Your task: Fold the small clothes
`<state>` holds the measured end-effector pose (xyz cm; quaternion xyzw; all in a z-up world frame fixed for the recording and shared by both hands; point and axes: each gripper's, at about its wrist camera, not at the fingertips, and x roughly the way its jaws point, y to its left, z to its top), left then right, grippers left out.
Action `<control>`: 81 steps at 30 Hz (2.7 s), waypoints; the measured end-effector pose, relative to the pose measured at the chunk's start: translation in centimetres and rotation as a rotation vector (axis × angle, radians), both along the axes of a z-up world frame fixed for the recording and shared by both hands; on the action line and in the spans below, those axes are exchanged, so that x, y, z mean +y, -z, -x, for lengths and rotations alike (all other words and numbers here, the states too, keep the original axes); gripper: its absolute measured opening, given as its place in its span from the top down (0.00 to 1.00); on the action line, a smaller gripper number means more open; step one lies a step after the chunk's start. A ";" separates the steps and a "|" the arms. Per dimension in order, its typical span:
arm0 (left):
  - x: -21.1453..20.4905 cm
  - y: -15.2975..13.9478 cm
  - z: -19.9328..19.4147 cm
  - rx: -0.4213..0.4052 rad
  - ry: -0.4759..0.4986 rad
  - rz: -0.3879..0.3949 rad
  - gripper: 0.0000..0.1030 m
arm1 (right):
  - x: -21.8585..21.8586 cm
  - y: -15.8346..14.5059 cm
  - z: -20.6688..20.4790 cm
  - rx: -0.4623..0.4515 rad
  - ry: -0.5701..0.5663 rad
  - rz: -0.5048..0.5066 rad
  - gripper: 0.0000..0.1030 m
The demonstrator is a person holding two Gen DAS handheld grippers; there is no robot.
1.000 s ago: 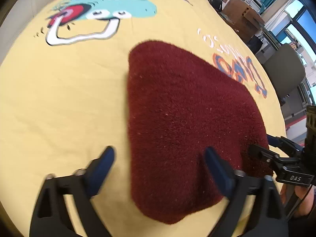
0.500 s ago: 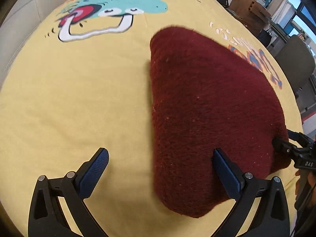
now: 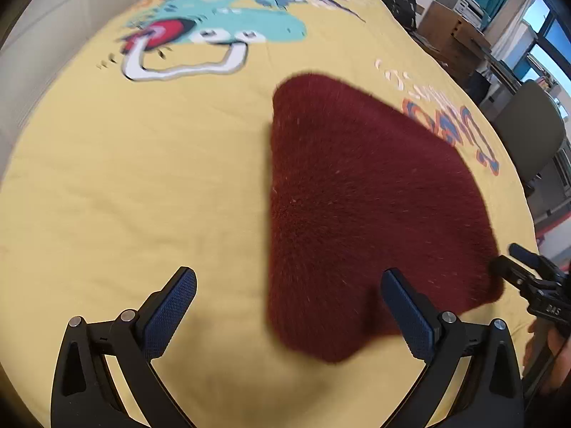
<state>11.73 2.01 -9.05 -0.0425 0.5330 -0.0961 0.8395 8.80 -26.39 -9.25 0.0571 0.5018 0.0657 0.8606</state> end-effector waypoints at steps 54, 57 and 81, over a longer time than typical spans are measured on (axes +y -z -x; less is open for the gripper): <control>2.7 -8.1 13.5 -0.095 -0.071 -0.153 0.01 | -5.0 -8.7 14.7 -0.077 0.134 0.096 0.00; 2.8 -8.1 13.5 -0.092 -0.076 -0.153 0.01 | -5.2 -8.6 14.8 -0.074 0.139 0.097 0.00; 2.4 -7.7 13.6 -0.070 -0.074 -0.149 0.01 | -5.6 -8.2 15.0 -0.054 0.146 0.103 0.00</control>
